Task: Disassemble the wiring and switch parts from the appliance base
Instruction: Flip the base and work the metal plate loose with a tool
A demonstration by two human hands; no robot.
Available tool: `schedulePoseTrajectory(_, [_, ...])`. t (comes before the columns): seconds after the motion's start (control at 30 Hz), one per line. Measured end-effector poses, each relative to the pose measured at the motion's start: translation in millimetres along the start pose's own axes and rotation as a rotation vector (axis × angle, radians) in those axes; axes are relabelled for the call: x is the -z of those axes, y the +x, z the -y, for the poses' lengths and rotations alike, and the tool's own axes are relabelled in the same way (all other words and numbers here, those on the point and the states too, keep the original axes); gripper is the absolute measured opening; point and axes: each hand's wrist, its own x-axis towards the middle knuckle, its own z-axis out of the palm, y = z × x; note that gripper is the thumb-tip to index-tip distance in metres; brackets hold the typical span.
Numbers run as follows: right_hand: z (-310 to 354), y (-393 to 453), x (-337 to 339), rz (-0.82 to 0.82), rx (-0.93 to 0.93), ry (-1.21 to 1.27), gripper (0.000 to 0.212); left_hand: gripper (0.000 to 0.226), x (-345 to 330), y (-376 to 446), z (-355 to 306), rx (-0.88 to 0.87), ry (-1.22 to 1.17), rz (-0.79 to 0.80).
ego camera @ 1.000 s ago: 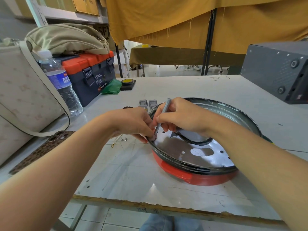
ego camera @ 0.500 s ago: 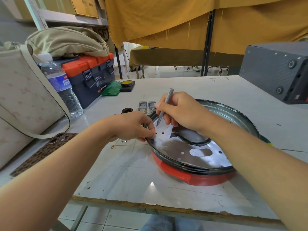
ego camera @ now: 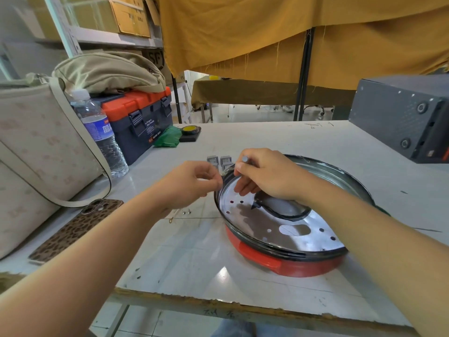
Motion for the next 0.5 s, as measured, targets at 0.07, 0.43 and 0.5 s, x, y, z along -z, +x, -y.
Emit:
schedulePoseTrajectory(0.07, [1.4, -3.6, 3.1, 0.045, -0.005, -0.028, 0.022, 0.004, 4.5, -0.3, 3.5, 0.0, -0.046, -0.073])
schedulePoseTrajectory(0.43, [-1.7, -27.6, -10.5, 0.054, 0.083, -0.338, 0.012, 0.008, 20.9, -6.0, 40.8, -0.137, 0.359, -0.028])
schedulePoseTrajectory(0.5, [-4.4, -27.3, -12.6, 0.03, 0.089, -0.318, 0.013, 0.011, 17.1, -2.9, 42.7, -0.186, 0.482, 0.006])
